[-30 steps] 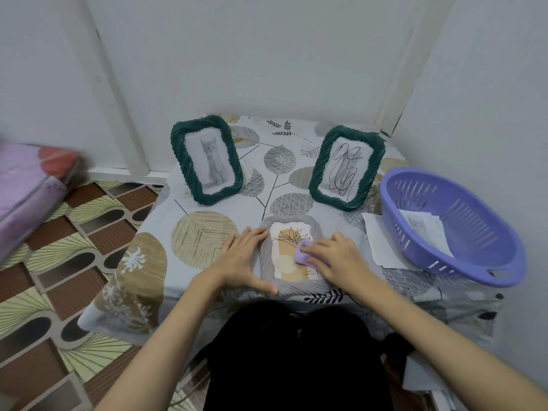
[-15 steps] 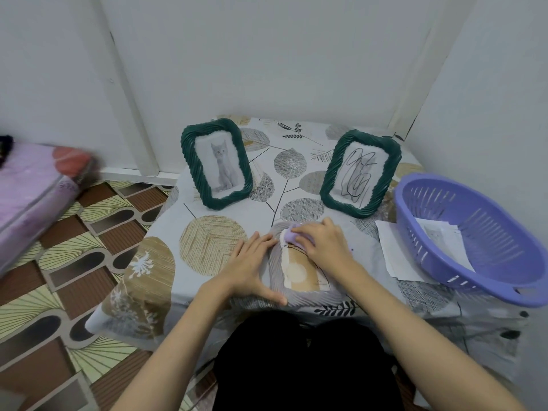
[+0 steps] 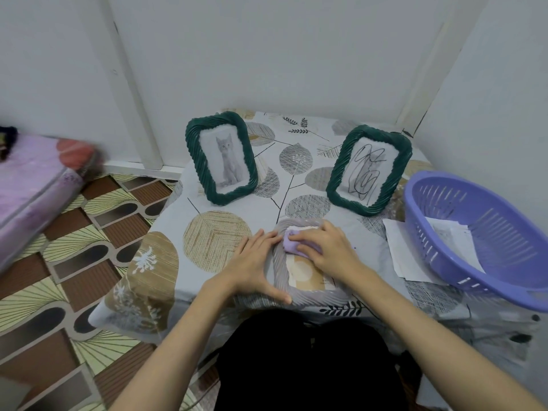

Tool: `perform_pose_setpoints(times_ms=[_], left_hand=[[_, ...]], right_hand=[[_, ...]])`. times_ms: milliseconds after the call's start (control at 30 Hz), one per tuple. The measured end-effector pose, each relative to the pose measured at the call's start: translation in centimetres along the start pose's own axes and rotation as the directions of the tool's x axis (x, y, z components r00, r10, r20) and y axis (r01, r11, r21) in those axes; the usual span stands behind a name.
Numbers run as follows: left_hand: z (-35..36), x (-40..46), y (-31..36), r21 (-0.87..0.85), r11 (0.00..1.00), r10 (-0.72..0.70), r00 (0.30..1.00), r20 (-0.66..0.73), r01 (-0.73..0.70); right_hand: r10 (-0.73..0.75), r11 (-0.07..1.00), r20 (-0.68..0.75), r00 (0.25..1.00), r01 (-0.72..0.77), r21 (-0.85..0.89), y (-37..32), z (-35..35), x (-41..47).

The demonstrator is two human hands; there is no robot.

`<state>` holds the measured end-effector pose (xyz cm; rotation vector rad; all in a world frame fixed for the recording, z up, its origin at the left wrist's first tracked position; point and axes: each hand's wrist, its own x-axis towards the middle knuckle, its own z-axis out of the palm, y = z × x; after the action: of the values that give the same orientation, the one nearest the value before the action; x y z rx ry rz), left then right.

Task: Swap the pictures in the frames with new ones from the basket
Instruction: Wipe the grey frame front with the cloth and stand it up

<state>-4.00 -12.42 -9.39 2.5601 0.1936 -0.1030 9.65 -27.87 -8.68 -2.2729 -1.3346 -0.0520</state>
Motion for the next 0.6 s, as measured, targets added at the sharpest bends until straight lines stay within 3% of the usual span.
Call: perform_pose_setpoints(times_ms=[167,267,367,600], left_hand=[[0.1,-0.1,0.1,0.053,0.999,0.008,1.0,-0.01,-0.007],[0.1,-0.1,0.1,0.068,0.998,0.009,1.0,-0.01,-0.008],[0.0,-0.2,0.1,0.051,0.999,0.007,1.0,-0.004,-0.006],[-0.3,-0.1,0.1,0.015,1.0,0.01,1.0,-0.009,-0.01]], right_hand=[[0.137,0.985,-0.103,0.985,-0.146,-0.091,0.8,-0.3,0.3],[0.134,0.981,-0.158,0.978,-0.154,-0.122,0.3,0.7,-0.3],[0.251,0.951,-0.199,0.947,-0.28,-0.133,-0.9,0.7,1.2],[0.148,0.987,-0.054,0.987,-0.151,-0.057,-0.5,0.2,0.9]])
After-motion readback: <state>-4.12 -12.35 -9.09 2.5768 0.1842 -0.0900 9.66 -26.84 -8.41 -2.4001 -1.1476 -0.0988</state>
